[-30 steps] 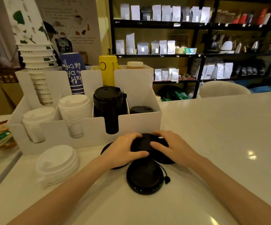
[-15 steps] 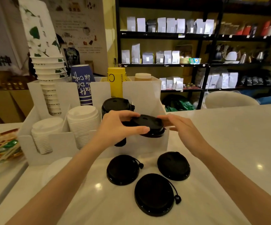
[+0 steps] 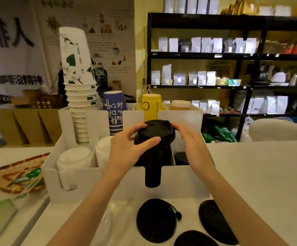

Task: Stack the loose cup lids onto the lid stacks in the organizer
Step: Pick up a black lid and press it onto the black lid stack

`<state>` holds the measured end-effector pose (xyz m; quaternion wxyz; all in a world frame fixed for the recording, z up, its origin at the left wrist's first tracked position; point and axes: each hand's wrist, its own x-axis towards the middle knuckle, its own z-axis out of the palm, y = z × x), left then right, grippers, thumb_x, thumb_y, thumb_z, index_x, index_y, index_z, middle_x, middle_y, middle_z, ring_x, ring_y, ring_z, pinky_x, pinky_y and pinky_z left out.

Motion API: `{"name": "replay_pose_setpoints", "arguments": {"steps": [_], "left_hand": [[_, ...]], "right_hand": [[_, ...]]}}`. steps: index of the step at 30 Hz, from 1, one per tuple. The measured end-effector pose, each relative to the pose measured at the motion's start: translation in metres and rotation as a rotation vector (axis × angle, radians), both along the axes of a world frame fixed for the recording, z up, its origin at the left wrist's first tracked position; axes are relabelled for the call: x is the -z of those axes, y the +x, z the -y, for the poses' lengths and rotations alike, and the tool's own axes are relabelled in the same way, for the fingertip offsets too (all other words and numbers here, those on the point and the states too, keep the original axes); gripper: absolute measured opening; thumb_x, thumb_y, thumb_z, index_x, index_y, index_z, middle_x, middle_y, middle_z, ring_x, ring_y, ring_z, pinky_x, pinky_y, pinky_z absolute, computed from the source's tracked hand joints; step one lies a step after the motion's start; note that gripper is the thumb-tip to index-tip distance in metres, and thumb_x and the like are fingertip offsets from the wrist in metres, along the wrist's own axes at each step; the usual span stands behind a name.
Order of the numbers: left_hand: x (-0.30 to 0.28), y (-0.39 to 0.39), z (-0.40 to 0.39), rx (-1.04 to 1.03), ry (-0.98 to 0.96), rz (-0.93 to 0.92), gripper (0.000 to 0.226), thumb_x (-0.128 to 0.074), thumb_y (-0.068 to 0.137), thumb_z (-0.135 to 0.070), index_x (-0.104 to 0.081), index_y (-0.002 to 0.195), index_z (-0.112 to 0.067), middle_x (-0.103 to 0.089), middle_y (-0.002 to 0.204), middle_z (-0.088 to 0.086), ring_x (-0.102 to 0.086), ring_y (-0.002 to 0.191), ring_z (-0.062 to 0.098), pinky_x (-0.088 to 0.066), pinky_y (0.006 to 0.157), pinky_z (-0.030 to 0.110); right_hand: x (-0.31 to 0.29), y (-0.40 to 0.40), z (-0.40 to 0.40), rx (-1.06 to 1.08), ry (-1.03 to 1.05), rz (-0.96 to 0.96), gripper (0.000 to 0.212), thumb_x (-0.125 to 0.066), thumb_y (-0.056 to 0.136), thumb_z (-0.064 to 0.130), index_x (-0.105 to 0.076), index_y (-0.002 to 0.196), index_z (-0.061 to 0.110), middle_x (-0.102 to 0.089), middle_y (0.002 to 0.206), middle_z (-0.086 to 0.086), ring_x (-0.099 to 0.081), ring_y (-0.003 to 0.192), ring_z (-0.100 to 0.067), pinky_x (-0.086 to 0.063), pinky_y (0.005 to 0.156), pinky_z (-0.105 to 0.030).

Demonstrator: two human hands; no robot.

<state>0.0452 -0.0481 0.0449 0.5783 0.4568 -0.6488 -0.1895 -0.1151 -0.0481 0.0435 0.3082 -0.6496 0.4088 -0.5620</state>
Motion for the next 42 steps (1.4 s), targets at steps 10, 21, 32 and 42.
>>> {"name": "replay_pose_setpoints", "arguments": {"steps": [10, 21, 32, 42], "left_hand": [[0.012, 0.001, 0.017, -0.083, -0.006, 0.213, 0.054, -0.070, 0.069, -0.038, -0.055, 0.118, -0.021, -0.061, 0.119, -0.001, -0.045, 0.099, 0.003, -0.036, 0.076, 0.006], [0.008, 0.017, 0.024, 0.128, 0.182, 0.220, 0.061, -0.068, 0.072, -0.030, -0.045, 0.127, -0.020, -0.054, 0.130, 0.004, -0.048, 0.120, 0.018, -0.042, 0.100, 0.032], [0.012, 0.006, 0.021, 0.109, 0.120, 0.352, 0.065, -0.058, 0.082, -0.030, -0.028, 0.137, -0.016, -0.034, 0.145, -0.001, -0.034, 0.127, 0.012, -0.027, 0.095, 0.017], [0.016, 0.002, 0.020, 0.121, 0.153, 0.382, 0.063, -0.050, 0.086, -0.030, -0.021, 0.140, -0.016, -0.018, 0.151, 0.000, -0.023, 0.135, 0.014, -0.024, 0.096, 0.012]], "right_hand": [[0.022, 0.003, 0.020, -0.066, 0.111, -0.104, 0.044, -0.025, 0.094, 0.037, -0.035, 0.135, 0.028, -0.042, 0.133, 0.014, -0.032, 0.124, 0.001, -0.021, 0.101, -0.017], [0.019, 0.006, 0.014, 0.026, 0.000, -0.174, 0.029, -0.028, 0.095, 0.034, -0.050, 0.114, 0.037, -0.060, 0.105, 0.016, -0.050, 0.096, 0.016, -0.036, 0.082, 0.001], [0.024, 0.014, 0.008, 0.315, -0.199, -0.523, 0.053, -0.027, 0.086, 0.041, -0.048, 0.127, 0.017, -0.062, 0.122, -0.007, -0.054, 0.112, -0.020, -0.042, 0.100, -0.039], [0.021, 0.002, 0.005, 0.169, -0.069, -0.532, 0.048, -0.043, 0.091, 0.029, -0.031, 0.137, 0.021, -0.044, 0.137, 0.000, -0.035, 0.129, -0.016, -0.027, 0.098, -0.024]]}}
